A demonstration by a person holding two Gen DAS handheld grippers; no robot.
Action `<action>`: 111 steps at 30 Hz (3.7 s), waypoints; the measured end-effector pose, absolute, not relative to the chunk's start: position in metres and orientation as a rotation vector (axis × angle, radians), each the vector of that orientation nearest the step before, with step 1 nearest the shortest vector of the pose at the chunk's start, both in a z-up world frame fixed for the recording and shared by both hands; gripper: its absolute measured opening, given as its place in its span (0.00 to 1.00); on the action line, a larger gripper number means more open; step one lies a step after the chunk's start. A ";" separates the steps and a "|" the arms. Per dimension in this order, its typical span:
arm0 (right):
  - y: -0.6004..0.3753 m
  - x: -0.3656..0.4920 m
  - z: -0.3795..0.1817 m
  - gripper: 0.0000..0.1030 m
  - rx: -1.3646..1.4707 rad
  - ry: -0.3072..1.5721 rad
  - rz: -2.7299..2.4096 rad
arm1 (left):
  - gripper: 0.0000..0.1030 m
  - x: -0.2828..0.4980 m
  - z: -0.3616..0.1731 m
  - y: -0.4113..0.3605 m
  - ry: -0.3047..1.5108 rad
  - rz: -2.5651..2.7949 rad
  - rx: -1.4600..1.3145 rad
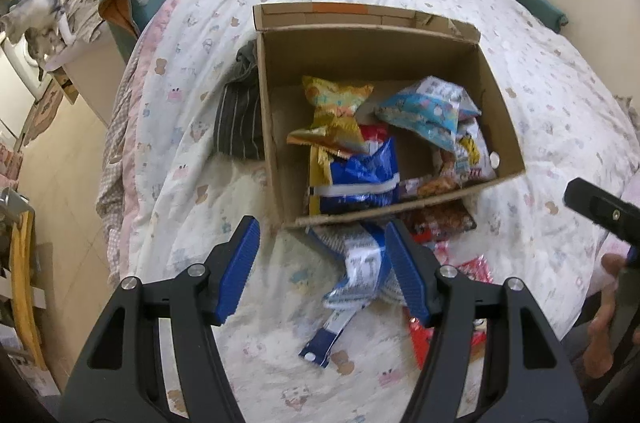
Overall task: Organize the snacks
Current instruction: 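Lift both open tools away from the box, then grasp the blue-and-white chip bag with the left tool while the right tool grasps the red candy bag, then carry both bags over the box and open both tools to drop them inside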
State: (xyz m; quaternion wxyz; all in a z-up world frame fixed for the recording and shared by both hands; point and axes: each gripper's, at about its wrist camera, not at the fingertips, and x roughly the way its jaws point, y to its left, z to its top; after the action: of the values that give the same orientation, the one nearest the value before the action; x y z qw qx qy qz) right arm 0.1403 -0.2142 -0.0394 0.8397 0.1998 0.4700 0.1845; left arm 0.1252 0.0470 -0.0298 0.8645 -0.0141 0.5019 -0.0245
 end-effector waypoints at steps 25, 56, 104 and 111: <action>-0.248 0.097 -0.068 1.00 0.369 1.045 0.268 | 0.60 0.099 -0.085 0.073 1.258 0.034 -0.173; -0.233 0.109 -0.139 1.00 0.402 1.425 0.316 | 0.13 0.096 -0.131 0.035 1.478 -0.140 -0.083; -0.167 0.105 -0.149 0.14 0.466 1.441 0.639 | 0.13 0.085 -0.087 0.051 1.301 -0.088 -0.129; -0.182 0.087 -0.123 0.09 0.470 1.369 0.697 | 0.13 0.082 -0.083 0.049 1.276 -0.072 -0.121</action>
State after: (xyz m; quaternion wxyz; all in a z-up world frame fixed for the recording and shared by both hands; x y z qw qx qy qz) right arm 0.0874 -0.1823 -0.1228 0.6944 0.2107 0.6132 0.3121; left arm 0.0815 0.0486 -0.0835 0.8010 -0.0565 0.5951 -0.0334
